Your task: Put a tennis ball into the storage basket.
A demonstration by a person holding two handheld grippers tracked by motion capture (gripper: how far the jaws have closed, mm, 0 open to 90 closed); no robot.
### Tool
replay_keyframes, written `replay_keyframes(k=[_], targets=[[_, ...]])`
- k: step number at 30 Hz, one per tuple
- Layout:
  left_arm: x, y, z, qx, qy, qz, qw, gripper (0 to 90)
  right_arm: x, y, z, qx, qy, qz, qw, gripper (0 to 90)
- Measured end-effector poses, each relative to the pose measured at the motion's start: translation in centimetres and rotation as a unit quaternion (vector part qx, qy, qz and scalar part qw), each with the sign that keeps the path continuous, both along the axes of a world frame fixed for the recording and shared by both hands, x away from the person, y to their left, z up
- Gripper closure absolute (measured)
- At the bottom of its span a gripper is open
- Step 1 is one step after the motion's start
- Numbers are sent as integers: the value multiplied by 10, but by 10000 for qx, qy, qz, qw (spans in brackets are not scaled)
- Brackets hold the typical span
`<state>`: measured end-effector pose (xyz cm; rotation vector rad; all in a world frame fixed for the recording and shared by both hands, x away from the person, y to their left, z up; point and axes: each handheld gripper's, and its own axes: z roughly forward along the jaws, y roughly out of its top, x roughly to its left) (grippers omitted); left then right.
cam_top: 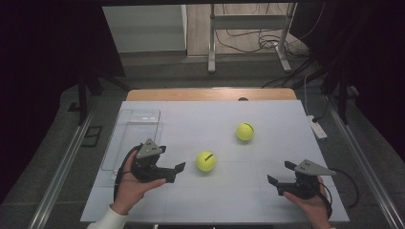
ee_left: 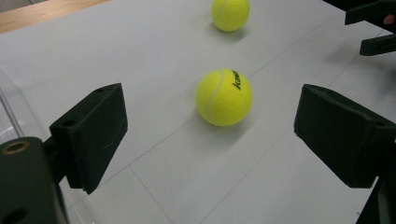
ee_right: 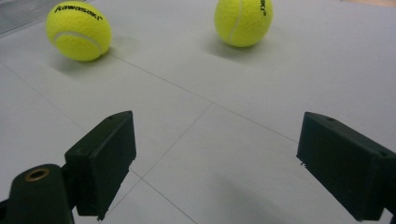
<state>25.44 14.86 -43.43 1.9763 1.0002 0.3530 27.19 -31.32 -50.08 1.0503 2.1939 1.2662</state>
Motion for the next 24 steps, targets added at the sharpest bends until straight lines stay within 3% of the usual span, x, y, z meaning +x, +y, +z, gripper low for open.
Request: replay_keyframes(k=[24], targets=[[20,-23,-3,6,80,-184,9998,102,0,0,0,-14,-7,5,10000,118]])
